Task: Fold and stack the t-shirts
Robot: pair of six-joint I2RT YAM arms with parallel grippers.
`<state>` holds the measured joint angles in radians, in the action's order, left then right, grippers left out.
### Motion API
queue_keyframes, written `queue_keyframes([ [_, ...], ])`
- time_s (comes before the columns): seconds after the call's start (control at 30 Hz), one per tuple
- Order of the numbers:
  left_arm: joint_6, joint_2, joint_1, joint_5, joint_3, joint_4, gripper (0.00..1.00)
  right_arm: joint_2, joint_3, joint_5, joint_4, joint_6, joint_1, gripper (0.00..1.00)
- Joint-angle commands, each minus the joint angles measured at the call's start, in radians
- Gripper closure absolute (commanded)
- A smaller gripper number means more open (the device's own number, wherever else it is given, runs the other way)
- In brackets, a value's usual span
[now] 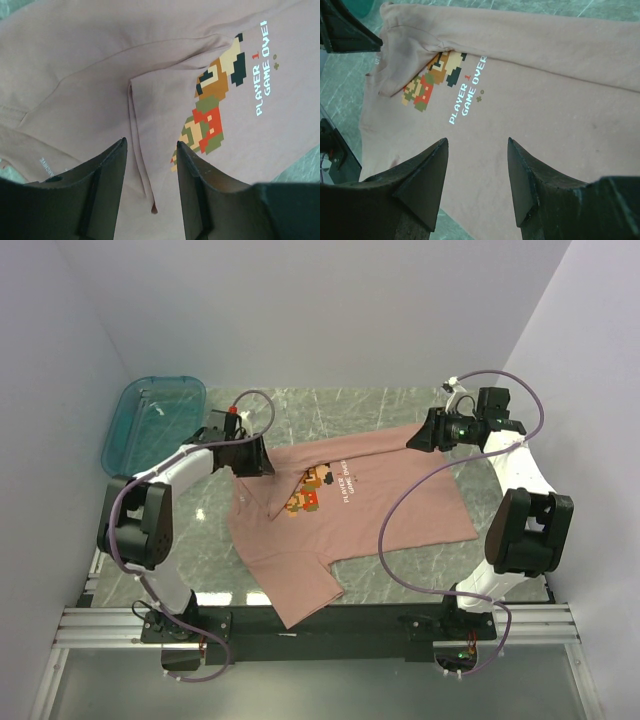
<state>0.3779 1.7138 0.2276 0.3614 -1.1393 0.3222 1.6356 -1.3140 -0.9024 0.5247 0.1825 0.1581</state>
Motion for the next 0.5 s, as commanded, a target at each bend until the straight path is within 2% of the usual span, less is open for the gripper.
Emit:
queue_keyframes([
  [0.0,-0.027,0.023,0.015,-0.013,-0.06,0.001,0.51,0.007,0.009,-0.026,-0.026,0.014,0.012,0.43],
  [0.47,-0.053,0.17,0.064,-0.087,-0.18,0.067,0.5,0.013,0.01,-0.044,-0.025,0.011,0.027,0.43],
])
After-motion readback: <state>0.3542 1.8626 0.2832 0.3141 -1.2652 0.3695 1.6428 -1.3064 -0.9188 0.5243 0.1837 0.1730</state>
